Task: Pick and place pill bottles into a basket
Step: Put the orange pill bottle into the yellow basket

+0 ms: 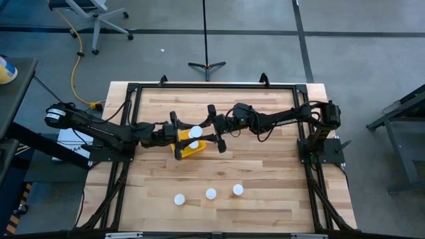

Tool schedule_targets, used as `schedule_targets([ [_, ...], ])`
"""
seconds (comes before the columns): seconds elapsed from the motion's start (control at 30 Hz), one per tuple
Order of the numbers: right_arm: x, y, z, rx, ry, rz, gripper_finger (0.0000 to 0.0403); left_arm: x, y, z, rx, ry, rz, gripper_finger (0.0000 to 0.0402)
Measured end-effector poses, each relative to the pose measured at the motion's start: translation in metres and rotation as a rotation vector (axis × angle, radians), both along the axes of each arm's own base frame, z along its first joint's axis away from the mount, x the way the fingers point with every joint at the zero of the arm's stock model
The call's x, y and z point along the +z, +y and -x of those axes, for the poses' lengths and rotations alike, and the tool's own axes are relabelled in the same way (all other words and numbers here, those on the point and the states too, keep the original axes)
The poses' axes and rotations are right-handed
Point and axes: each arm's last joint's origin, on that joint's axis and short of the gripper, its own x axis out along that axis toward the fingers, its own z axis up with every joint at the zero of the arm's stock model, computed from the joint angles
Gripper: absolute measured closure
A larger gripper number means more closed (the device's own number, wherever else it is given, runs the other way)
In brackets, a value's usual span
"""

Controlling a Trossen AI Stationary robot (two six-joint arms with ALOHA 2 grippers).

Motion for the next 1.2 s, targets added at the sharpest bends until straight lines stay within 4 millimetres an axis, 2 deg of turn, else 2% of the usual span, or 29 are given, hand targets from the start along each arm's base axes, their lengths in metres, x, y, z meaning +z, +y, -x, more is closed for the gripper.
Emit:
schedule_targets([
  [0.13, 0.0, 0.0, 0.0, -0.004, 0.003, -0.007, 0.021, 0.0, 0.0, 0.0, 0.008, -0.002, 0.0, 0.0167],
  [0.4, 0.0, -0.002, 0.0, -0.01, 0.01, -0.021, 0.0135, 0.001, 0.001, 0.001, 0.027, -0.007, -0.002, 0.0171],
  [0.53, -0.001, -0.003, 0.0, -0.011, 0.021, -0.021, 0.0111, 0.005, 0.002, 0.004, 0.028, -0.018, -0.018, 0.0174],
  [0.7, -0.006, -0.012, 0.001, -0.031, 0.067, -0.029, 0.0105, 0.017, 0.002, 0.007, 0.03, -0.057, -0.03, 0.0174],
  [0.9, -0.007, -0.021, 0.006, -0.06, 0.149, -0.045, 0.0104, 0.024, 0.004, 0.015, 0.043, -0.003, -0.043, 0.0175],
  [1.2, 0.005, -0.027, 0.018, -0.097, 0.222, -0.121, 0.0104, 0.007, 0.006, 0.021, 0.109, 0.159, 0.064, 0.0176],
])
